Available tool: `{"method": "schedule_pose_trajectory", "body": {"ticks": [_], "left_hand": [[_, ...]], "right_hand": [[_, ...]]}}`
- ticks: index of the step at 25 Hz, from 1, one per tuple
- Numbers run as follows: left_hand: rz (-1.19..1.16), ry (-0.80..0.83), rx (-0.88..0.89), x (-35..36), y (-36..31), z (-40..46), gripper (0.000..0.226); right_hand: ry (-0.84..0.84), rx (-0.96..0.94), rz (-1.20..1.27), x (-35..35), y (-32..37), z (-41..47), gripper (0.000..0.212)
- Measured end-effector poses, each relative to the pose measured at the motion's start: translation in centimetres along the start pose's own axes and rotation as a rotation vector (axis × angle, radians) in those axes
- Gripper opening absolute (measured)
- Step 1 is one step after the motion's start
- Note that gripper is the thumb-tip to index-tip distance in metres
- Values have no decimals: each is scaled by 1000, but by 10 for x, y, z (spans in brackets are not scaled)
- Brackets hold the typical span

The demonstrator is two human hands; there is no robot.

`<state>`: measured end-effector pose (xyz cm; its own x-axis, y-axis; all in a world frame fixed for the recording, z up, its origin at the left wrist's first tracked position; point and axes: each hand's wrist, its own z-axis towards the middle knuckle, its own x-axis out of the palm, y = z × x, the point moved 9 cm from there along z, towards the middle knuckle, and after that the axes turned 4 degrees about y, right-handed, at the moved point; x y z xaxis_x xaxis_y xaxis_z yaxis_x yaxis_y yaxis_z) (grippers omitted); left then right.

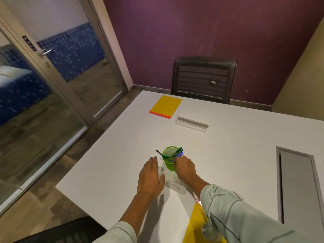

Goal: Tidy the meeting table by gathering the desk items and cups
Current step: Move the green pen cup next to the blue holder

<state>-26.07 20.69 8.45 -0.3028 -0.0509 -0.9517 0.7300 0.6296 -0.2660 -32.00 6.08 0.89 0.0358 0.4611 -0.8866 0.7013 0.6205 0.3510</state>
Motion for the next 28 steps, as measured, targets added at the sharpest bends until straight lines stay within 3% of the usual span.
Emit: {"method": "schedule_pose_trajectory", "body": {"ticks": [6,9,15,20,22,25,27,28], "left_hand": [[-262,-30,-115,14,6,-7,69],[-356,8,-126,22,-23,-12,76],[-719,88,173,20,-143,-31,106],[-817,133,370,18,-233,-68,83],[-804,139,446,23,-261,-82,74],[-800,215,508,39,-295,-101,70],[-791,283,535,50,-316,-111,69],[-786,318,551,56,-326,-117,68]], "right_hand": [[-167,-140,118,-39,-22,-34,33],[-297,-193,288,-73,-43,-79,34],[-487,-312,486,-121,-87,-191,34],[-556,-161,567,-119,-150,-262,27],[-597,-44,524,-118,-178,-291,36],[-744,137,393,-136,-217,-343,71],[-778,104,261,-163,-224,-367,83],[-710,68,167,-174,-224,-372,86]]}}
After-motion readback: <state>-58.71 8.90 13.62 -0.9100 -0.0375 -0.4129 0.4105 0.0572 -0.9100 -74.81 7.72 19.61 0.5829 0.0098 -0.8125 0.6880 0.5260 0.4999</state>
